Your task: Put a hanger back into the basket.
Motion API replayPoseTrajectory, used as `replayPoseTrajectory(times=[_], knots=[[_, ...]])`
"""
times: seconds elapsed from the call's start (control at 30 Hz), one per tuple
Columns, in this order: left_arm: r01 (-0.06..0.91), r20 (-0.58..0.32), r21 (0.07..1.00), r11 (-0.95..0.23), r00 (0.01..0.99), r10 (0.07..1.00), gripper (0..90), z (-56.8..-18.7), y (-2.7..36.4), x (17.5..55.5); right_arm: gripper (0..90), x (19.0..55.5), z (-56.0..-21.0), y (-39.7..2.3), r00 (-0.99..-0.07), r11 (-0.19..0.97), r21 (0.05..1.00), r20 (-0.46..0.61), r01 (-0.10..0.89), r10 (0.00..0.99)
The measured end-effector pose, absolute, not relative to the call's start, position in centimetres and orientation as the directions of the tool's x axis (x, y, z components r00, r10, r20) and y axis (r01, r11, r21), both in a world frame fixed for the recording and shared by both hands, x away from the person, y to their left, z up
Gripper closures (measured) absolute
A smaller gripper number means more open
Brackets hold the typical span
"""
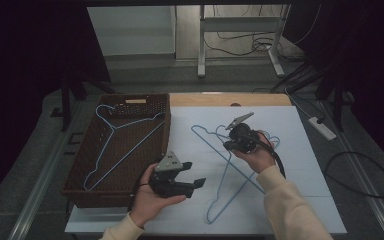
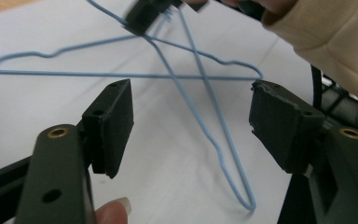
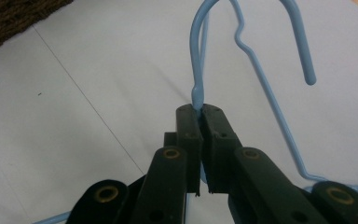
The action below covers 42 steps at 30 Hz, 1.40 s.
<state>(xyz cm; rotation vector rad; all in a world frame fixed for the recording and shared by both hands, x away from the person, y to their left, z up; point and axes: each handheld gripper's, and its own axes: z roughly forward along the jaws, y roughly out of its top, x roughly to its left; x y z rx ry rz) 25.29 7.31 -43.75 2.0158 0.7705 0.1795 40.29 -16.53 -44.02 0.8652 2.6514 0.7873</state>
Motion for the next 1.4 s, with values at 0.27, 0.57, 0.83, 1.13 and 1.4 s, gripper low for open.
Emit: replayPoseTrajectory(times=[0.27, 0.57, 0.83, 1.13, 1.4], knots=[[0.465, -0.182, 0.784, -0.412, 0.806, 0.563, 31.7, -45.6, 4.2, 26.1, 86.9, 39.7, -43.8, -16.3, -0.796, 0.678, 0.567, -0.064, 0.468, 0.602], [0.514, -0.216, 0.731, -0.448, 0.798, 0.563, 32.6, -48.1, 1.6, 27.5, 86.9, 39.3, -43.8, -16.3, -0.796, 0.676, 0.571, -0.063, 0.466, 0.602], [0.565, -0.259, 0.7, -0.436, 0.77, 0.583, 35.2, -49.4, 0.4, 29.1, 86.9, 39.1, -43.8, -16.4, -0.797, 0.669, 0.582, -0.057, 0.463, 0.602], [0.629, -0.347, 0.648, -0.429, 0.746, 0.568, 57.4, -51.0, -0.3, 30.7, 86.9, 38.9, -43.7, -16.7, -0.8, 0.664, 0.594, -0.057, 0.454, 0.598], [0.668, -0.412, 0.638, -0.383, 0.716, 0.563, 80.9, -50.9, 0.1, 31.0, 86.5, 38.5, -43.2, -17.4, -0.798, 0.641, 0.624, -0.046, 0.447, 0.601]])
